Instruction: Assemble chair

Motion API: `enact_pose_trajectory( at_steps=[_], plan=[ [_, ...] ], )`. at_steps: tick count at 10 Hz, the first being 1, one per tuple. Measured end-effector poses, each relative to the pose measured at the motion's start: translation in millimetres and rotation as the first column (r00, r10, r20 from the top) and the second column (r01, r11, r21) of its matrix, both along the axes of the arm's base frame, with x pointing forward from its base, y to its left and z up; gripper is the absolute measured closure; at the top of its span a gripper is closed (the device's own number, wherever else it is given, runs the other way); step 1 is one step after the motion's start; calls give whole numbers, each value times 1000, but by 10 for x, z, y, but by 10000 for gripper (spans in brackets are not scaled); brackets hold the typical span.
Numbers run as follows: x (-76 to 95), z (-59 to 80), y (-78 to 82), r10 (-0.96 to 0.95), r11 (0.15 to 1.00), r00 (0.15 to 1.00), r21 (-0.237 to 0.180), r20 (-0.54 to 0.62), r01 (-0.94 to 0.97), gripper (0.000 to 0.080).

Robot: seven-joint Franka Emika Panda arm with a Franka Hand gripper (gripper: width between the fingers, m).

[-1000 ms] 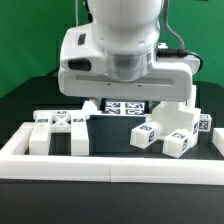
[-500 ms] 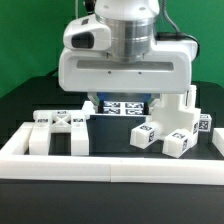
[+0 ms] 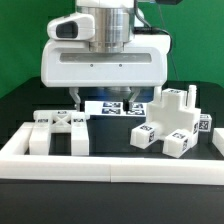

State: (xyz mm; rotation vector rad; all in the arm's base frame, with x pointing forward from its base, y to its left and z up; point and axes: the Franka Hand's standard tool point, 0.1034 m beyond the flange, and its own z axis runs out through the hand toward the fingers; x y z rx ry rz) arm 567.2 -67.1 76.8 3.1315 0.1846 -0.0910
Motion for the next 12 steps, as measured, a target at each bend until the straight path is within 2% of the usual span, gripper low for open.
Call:
enact_pose_trajectory(
  at_steps=[3, 4, 7, 12],
  plan=[
    [-10, -15, -9, 2, 1000, 1000, 0, -3, -2, 151],
    [-70, -85, -102, 71, 997, 997, -3, 6, -71, 151],
    [-294, -289, -311, 96, 995, 995, -3, -15, -96, 151],
    [-313, -342, -346, 96, 995, 995, -4, -21, -96, 151]
  ],
)
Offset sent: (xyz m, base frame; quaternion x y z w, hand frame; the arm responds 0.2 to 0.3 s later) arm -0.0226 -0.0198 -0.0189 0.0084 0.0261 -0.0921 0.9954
